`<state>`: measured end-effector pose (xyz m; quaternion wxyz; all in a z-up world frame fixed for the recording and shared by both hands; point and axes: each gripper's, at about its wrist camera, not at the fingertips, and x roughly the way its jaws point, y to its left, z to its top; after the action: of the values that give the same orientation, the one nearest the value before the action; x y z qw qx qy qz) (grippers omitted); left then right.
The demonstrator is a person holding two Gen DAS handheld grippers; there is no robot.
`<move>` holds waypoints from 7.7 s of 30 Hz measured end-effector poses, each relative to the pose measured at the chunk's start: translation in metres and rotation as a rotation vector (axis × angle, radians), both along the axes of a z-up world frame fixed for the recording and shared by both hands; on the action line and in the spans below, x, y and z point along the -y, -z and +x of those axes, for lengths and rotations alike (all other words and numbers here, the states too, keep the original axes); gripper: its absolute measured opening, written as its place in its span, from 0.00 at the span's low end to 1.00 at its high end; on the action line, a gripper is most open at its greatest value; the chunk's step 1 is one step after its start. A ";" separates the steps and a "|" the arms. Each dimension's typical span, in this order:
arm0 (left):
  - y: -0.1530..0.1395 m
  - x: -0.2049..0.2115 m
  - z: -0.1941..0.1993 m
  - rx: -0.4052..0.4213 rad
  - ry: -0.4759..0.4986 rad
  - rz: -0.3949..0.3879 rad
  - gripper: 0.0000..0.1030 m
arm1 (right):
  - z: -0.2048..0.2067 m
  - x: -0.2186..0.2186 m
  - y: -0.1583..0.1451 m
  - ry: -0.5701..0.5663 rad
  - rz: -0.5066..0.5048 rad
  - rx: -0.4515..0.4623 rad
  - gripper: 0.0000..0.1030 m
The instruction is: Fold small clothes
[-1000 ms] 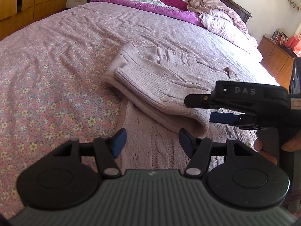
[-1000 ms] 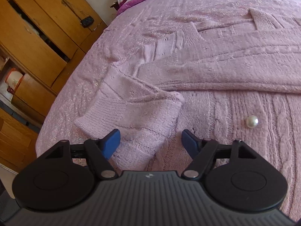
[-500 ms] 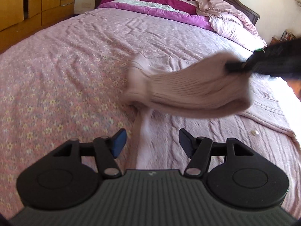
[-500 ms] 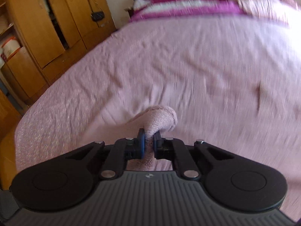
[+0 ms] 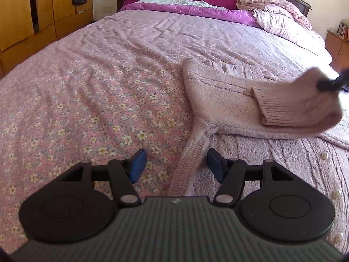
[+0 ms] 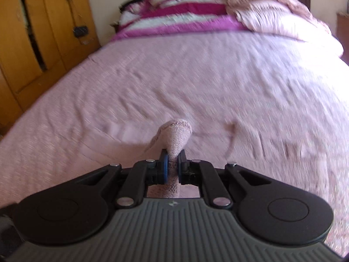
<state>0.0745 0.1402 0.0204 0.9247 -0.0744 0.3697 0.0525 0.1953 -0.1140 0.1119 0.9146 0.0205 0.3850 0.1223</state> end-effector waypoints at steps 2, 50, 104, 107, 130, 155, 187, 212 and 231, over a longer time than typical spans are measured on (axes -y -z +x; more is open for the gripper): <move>0.000 -0.001 0.000 0.001 0.004 0.000 0.61 | 0.006 0.005 0.025 0.029 -0.012 -0.032 0.08; 0.006 0.002 -0.004 0.016 0.033 0.010 0.68 | -0.052 -0.078 0.048 -0.187 -0.081 0.167 0.04; -0.032 0.036 -0.054 0.025 0.111 0.071 0.70 | -0.147 0.136 0.051 0.235 0.103 0.135 0.84; -0.038 0.047 -0.070 0.032 0.148 0.079 0.71 | -0.179 0.122 0.047 0.163 0.071 0.143 0.87; -0.005 0.121 -0.162 -0.066 0.521 0.165 0.88 | -0.330 0.064 0.092 -0.165 -0.217 -0.001 0.94; 0.023 0.147 -0.172 -0.175 0.649 0.348 0.88 | -0.307 0.043 0.101 -0.133 -0.427 0.103 0.97; 0.019 0.155 -0.164 0.030 0.519 0.404 0.74 | -0.301 0.039 0.111 -0.115 -0.345 0.120 0.89; -0.037 0.139 -0.130 0.212 0.464 0.123 0.12 | -0.303 0.040 0.081 -0.132 -0.174 0.213 0.47; -0.084 0.128 -0.087 0.337 0.405 0.076 0.11 | -0.242 0.082 0.026 0.010 0.112 0.264 0.12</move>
<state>-0.0124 0.0122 0.1041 0.9670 0.0279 0.2157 -0.1328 -0.0470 -0.1961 0.0863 0.9553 0.0572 0.2536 0.1406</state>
